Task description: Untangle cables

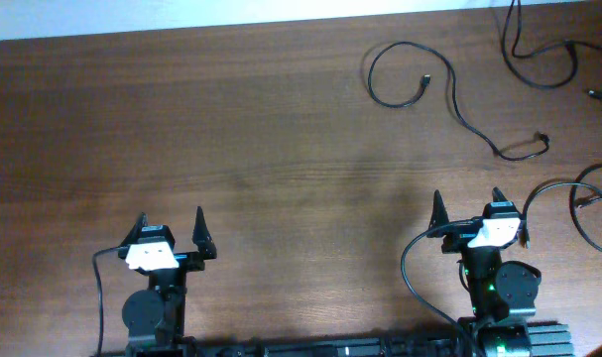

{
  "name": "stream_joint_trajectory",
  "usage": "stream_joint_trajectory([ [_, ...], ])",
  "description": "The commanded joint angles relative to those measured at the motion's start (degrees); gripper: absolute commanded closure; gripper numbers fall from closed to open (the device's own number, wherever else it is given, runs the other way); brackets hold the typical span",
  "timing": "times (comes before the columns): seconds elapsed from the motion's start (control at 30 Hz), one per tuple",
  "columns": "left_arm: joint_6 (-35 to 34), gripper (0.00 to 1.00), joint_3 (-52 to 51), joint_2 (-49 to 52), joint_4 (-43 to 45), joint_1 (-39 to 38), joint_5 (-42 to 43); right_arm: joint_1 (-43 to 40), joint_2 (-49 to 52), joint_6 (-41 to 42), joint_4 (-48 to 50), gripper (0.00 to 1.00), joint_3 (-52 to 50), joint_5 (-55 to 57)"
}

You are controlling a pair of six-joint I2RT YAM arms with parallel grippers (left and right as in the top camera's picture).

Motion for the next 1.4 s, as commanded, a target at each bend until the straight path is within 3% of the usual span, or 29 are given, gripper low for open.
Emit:
stream_joint_trajectory([
  [0.0,4.2,0.01,-0.42,-0.42,-0.15,0.13,1.6,0.31,-0.5,0.61,-0.17,0.01,-0.42,0.26],
  [1.37,4.15,0.01,-0.42,-0.37,0.09,0.13,0.81,0.31,-0.5,0.61,-0.17,0.01,-0.42,0.28],
])
